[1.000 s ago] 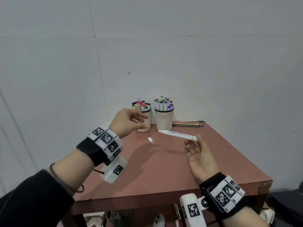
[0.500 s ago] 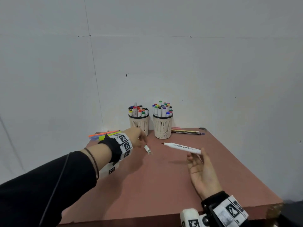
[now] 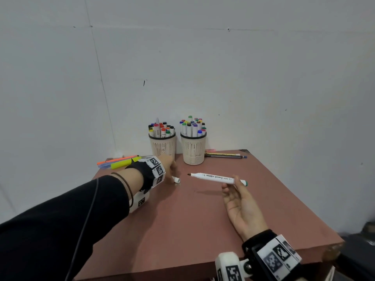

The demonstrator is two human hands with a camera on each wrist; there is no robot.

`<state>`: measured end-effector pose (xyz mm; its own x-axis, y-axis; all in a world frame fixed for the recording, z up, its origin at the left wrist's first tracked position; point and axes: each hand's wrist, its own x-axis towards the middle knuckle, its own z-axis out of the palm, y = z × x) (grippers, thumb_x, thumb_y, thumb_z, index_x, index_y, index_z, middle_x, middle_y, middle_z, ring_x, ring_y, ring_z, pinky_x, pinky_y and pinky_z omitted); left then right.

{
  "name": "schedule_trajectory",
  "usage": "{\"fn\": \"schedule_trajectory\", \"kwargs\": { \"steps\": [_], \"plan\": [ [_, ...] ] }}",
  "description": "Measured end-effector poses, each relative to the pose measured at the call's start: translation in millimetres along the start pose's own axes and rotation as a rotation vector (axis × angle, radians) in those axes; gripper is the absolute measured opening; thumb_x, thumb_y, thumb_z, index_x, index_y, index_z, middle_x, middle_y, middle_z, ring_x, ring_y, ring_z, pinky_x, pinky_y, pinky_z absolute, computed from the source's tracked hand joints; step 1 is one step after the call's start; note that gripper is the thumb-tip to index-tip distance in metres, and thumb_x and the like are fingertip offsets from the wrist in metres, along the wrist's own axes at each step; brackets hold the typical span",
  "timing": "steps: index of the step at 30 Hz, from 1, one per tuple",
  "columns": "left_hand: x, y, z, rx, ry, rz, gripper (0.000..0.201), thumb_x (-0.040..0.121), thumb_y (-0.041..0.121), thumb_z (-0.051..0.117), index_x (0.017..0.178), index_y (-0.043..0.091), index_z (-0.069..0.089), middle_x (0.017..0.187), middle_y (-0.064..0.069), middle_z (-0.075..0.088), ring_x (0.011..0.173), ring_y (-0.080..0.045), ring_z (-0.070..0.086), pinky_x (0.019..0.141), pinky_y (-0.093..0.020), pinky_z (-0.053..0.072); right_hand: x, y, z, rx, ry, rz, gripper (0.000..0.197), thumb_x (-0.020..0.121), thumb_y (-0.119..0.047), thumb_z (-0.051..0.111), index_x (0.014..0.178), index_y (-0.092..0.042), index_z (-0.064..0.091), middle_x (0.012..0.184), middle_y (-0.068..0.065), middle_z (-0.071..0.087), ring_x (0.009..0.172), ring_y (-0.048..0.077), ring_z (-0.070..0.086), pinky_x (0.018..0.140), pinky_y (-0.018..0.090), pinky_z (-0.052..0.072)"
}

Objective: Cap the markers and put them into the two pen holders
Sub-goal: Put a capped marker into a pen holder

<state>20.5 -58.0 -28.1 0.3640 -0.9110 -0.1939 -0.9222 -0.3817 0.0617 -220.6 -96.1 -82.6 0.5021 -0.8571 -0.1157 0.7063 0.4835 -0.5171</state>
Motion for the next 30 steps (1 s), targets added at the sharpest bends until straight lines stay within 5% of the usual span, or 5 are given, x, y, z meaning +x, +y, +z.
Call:
{"fn": "schedule_trajectory", "kwargs": {
  "steps": [5, 12, 15, 19, 30],
  "plan": [
    [-17, 2, -4, -0.128, 0.079, 0.045, 0.028, 0.076, 0.025, 0.077, 0.099, 0.012, 0.07, 0.084, 0.004, 0.064, 0.083, -0.013, 0.06, 0.066, -0.018, 0.046, -1, 0, 0, 0.002, 0.017, -0.007, 0.008, 0.09, -0.011, 0.058, 0.086, -0.006, 0.062, 0.065, 0.005, 0.066, 0.055, 0.012, 0.064, 0.056, 0.019, 0.055],
    [-63, 8, -8, -0.439, 0.259, 0.134, 0.019, 0.08, 0.019, 0.074, 0.098, 0.022, 0.073, 0.07, 0.013, 0.061, 0.065, 0.0, 0.057, 0.06, -0.01, 0.04, -4, -1, -2, 0.013, 0.014, 0.001, 0.007, 0.09, -0.011, 0.058, 0.088, -0.005, 0.062, 0.069, 0.006, 0.066, 0.057, 0.013, 0.063, 0.054, 0.019, 0.053],
    [-80, 9, -4, -0.599, 0.249, 0.149, 0.02, 0.081, 0.017, 0.073, 0.101, 0.019, 0.072, 0.064, 0.009, 0.063, 0.059, -0.003, 0.058, 0.058, -0.014, 0.045, -5, -1, -1, 0.0, 0.033, -0.011, 0.007, 0.091, -0.01, 0.058, 0.086, -0.006, 0.062, 0.065, 0.004, 0.067, 0.057, 0.012, 0.063, 0.053, 0.018, 0.052],
    [-97, 8, 3, -0.77, 0.263, 0.153, 0.016, 0.081, 0.015, 0.073, 0.094, 0.024, 0.072, 0.077, -0.005, 0.067, 0.066, -0.012, 0.061, 0.059, -0.022, 0.05, -6, 0, 0, -0.006, 0.044, -0.035, 0.005, 0.09, -0.009, 0.058, 0.088, -0.005, 0.061, 0.065, 0.003, 0.067, 0.07, 0.015, 0.059, 0.054, 0.017, 0.053],
    [-119, 20, 14, -0.96, 0.288, 0.153, 0.014, 0.085, 0.011, 0.067, 0.096, 0.02, 0.071, 0.059, 0.011, 0.062, 0.061, -0.01, 0.062, 0.054, -0.019, 0.049, -4, 2, -1, -0.037, -0.012, -0.047, 0.004, 0.092, -0.006, 0.056, 0.093, -0.005, 0.059, 0.076, 0.006, 0.063, 0.073, 0.015, 0.056, 0.056, 0.018, 0.053]
  ]
}}
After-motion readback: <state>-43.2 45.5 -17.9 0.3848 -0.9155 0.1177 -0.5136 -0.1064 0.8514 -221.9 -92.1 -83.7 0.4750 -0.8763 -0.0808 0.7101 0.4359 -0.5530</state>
